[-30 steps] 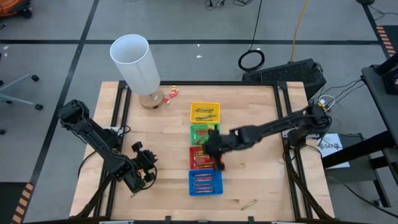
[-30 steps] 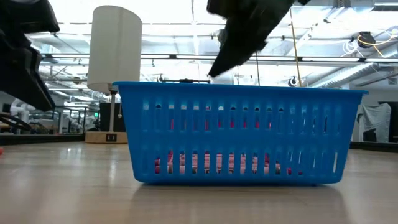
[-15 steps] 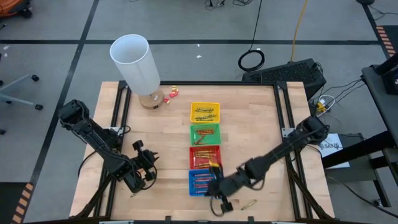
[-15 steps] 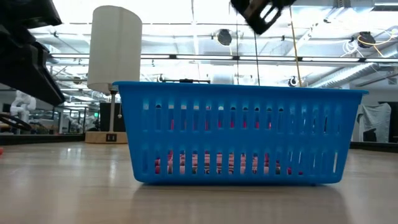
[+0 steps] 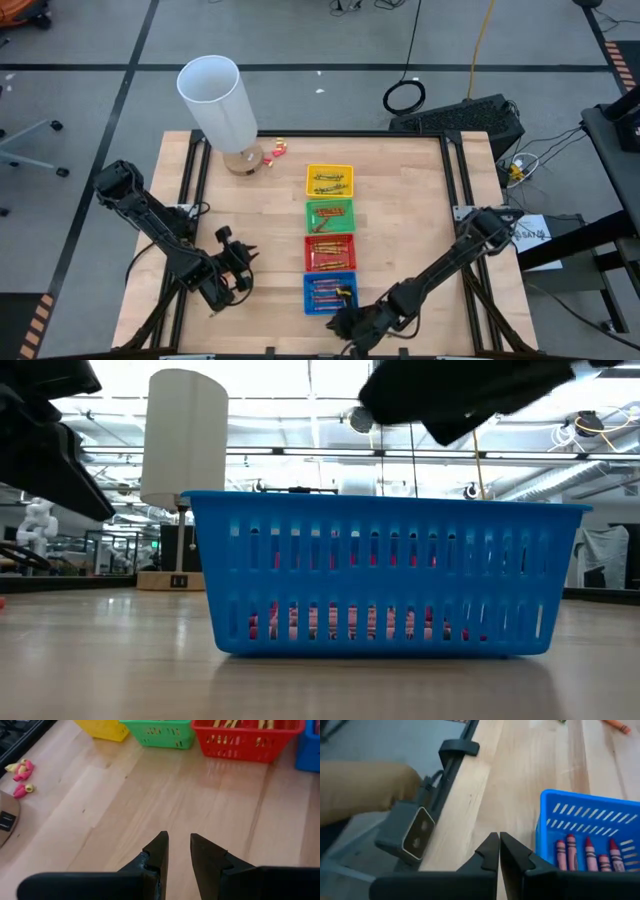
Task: Sort crayons
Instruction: Adjust the bins, then put the orange crayon into the green bin
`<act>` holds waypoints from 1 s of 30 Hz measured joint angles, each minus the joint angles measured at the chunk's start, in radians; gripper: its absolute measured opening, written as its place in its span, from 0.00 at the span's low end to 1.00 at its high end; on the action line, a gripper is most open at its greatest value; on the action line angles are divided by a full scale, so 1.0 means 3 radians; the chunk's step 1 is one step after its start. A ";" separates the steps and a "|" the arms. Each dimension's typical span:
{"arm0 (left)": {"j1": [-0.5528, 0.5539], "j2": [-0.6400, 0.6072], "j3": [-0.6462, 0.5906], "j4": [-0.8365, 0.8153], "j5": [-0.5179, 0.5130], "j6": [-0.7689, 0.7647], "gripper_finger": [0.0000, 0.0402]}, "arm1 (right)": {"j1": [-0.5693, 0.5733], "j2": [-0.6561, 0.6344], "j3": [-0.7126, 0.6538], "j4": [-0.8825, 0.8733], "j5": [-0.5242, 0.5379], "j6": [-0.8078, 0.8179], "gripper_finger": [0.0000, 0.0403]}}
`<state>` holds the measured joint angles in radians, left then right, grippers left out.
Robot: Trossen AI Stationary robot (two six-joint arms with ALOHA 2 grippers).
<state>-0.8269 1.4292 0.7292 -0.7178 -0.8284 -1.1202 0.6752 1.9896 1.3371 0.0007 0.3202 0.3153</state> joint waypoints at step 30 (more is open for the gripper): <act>-0.0001 0.0000 0.0001 0.0259 0.0385 -0.0363 0.20 | 0.0059 -0.0215 0.0097 -0.0211 -0.0038 -0.0212 0.00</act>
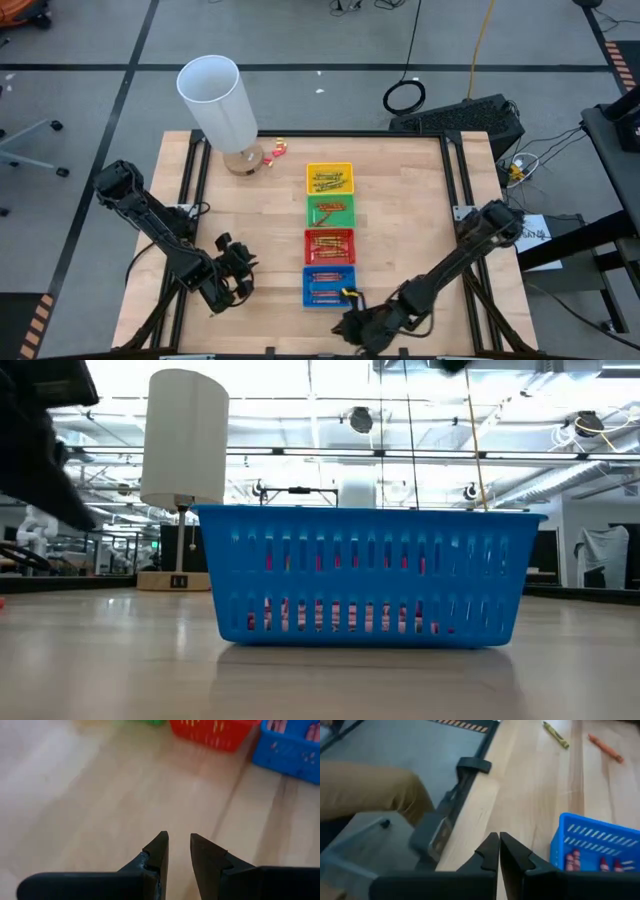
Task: Sort crayons
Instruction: Put the orange crayon into the green bin
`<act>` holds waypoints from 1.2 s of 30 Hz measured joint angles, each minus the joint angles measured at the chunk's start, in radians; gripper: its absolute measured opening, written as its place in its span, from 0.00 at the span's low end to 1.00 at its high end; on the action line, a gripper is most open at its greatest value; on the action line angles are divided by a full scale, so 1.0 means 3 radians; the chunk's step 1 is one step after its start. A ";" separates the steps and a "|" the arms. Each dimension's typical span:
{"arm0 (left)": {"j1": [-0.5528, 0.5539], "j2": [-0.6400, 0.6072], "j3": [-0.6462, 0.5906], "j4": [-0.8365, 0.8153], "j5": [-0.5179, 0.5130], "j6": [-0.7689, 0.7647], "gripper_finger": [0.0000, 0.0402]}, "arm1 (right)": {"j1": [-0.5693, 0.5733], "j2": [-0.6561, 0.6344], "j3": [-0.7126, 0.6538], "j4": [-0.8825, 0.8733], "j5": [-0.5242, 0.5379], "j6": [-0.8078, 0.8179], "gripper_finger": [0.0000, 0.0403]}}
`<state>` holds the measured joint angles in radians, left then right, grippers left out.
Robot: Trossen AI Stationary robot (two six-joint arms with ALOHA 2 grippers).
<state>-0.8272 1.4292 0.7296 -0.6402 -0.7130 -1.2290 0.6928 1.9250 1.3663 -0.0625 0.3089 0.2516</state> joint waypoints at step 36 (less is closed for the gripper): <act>-0.0370 0.0543 0.0012 -0.0534 0.1097 -0.1356 0.20 | 0.0287 -0.0410 -0.0001 -0.1331 0.0380 -0.0045 0.00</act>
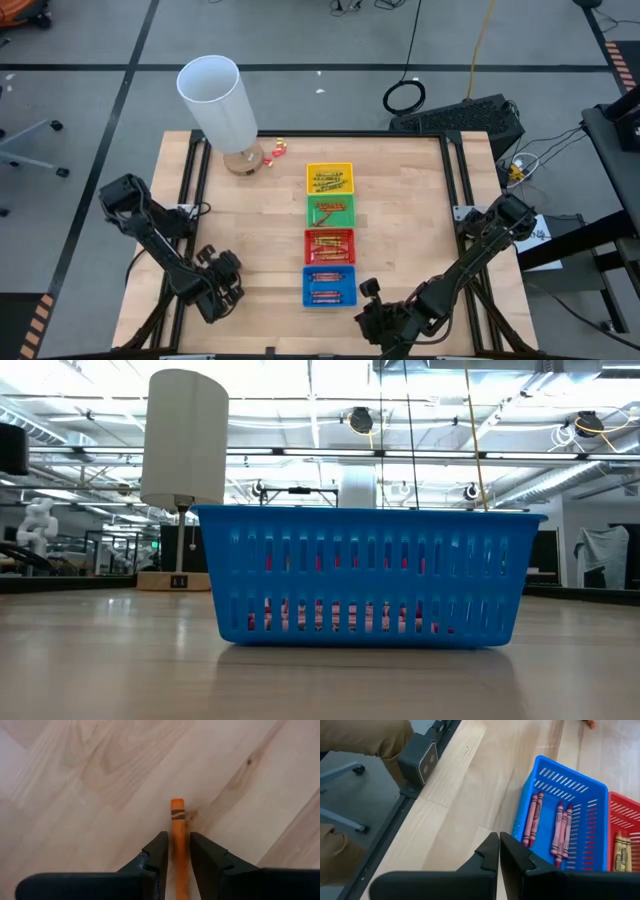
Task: Sort crayons
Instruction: Put the orange crayon into the green bin
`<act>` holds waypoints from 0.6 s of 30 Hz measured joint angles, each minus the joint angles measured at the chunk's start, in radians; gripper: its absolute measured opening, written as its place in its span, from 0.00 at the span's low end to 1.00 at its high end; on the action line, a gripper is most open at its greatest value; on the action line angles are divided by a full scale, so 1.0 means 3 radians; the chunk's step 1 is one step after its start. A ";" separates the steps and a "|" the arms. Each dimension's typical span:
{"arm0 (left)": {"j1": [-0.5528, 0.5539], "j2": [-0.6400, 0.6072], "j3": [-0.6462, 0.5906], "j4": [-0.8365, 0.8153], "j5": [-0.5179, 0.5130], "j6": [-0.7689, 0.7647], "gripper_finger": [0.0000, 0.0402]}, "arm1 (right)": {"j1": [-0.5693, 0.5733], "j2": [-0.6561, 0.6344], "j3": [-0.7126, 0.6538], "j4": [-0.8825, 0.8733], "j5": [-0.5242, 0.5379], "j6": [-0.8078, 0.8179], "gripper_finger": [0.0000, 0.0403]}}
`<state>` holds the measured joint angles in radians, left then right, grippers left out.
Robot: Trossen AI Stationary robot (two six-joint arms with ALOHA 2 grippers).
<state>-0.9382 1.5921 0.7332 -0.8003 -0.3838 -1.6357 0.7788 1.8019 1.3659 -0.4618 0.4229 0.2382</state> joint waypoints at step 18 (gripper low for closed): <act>0.0005 0.0084 0.0018 0.0137 -0.0068 0.0331 0.02 | -0.0023 0.0003 -0.0001 -0.0233 0.0439 -0.0200 0.00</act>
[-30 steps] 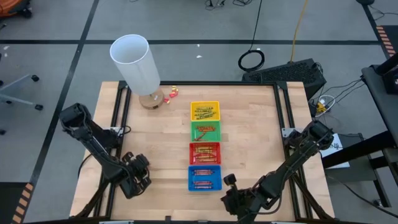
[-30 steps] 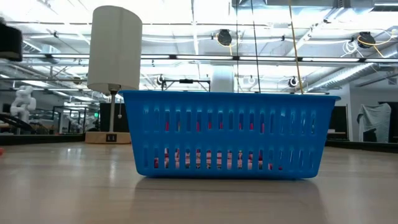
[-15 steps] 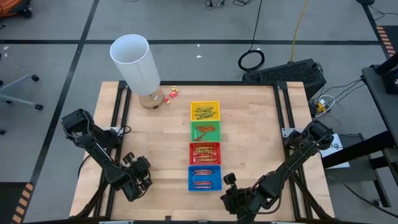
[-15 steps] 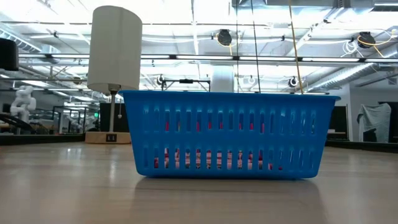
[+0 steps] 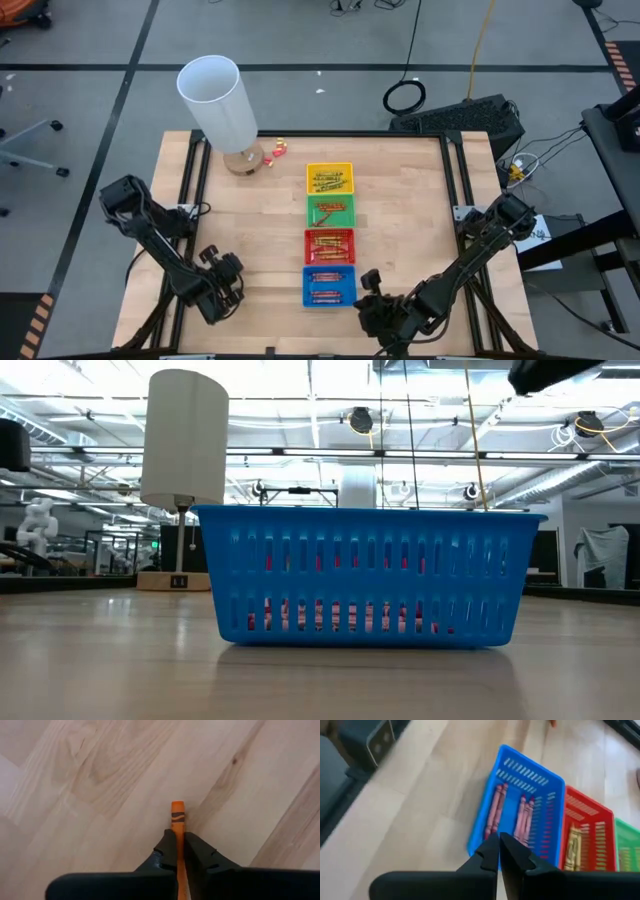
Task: Sort crayons
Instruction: Put the orange crayon into the green bin
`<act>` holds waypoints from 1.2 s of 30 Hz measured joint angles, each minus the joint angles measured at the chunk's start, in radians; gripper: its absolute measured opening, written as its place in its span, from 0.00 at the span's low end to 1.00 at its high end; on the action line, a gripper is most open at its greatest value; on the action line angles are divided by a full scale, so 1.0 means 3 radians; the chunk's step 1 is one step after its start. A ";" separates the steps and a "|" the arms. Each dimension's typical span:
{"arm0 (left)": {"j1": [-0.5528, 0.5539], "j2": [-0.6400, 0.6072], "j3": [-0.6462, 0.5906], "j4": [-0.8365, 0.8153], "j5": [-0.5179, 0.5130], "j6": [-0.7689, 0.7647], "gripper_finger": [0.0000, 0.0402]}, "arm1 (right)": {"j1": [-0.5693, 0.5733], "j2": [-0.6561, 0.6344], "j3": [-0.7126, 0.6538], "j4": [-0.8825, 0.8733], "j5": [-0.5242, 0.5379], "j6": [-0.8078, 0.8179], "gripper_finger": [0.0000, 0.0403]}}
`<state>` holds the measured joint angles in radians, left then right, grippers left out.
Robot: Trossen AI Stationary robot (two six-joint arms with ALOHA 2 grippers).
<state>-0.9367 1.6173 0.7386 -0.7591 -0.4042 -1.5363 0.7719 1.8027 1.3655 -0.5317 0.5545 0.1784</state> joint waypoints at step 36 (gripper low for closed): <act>0.1221 -0.0266 0.1100 0.1150 -0.1600 0.6867 0.03 | -0.0400 -0.0042 -0.0003 -0.2106 0.1555 0.1612 0.00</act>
<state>-0.5703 1.5375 1.0687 -0.4141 -0.8841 0.5239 0.6519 1.7901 1.3647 -1.1634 1.0210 0.6621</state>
